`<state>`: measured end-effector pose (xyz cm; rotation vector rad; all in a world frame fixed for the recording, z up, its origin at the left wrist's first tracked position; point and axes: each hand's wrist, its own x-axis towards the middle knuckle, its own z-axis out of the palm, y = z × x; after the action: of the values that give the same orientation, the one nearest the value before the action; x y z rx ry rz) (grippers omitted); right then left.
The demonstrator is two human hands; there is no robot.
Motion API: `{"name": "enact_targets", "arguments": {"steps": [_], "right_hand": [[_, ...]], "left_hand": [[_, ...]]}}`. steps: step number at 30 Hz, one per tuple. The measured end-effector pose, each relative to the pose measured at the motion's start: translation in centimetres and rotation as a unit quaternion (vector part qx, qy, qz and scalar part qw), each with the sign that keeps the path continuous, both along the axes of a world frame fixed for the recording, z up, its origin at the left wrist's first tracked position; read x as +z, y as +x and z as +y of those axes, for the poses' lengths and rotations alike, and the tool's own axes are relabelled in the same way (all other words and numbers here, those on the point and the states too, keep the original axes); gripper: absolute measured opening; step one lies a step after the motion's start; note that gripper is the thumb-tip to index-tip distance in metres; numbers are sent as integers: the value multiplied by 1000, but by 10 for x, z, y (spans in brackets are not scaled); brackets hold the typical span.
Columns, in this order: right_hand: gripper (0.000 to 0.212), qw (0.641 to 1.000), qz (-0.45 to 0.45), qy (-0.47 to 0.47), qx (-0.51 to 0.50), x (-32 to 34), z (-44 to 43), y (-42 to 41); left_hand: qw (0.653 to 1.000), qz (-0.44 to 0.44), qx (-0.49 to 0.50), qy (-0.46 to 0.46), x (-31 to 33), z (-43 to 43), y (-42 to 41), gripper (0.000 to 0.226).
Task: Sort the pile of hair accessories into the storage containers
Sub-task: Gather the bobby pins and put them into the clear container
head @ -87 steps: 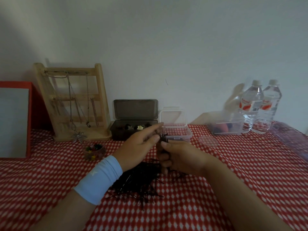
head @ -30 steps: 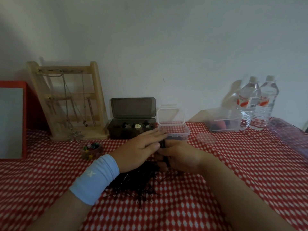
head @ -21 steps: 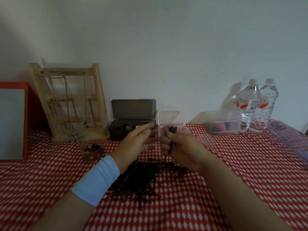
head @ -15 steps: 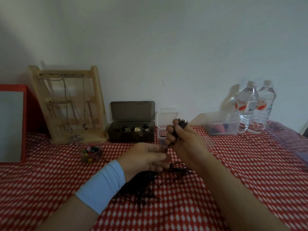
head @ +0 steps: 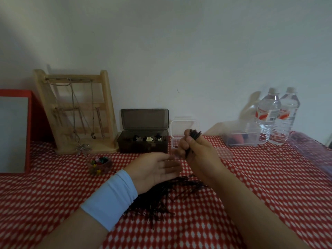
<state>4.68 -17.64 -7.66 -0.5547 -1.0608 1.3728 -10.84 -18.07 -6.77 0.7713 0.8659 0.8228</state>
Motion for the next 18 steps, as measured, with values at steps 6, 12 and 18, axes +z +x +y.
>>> {"name": "enact_targets", "arguments": {"steps": [6,12,18], "right_hand": [[22,972,-211,63,-79,-12,4,-3],[25,965,-255,22,-55,-14,4,0],[22,975,-194,-72,79,1,7,5]], "left_hand": [[974,-214,-39,-64,7,-8,1,46],[998,-25,-63,-4,11,-3,-12,37],[908,222,7,356,29,16,-18,36]]}}
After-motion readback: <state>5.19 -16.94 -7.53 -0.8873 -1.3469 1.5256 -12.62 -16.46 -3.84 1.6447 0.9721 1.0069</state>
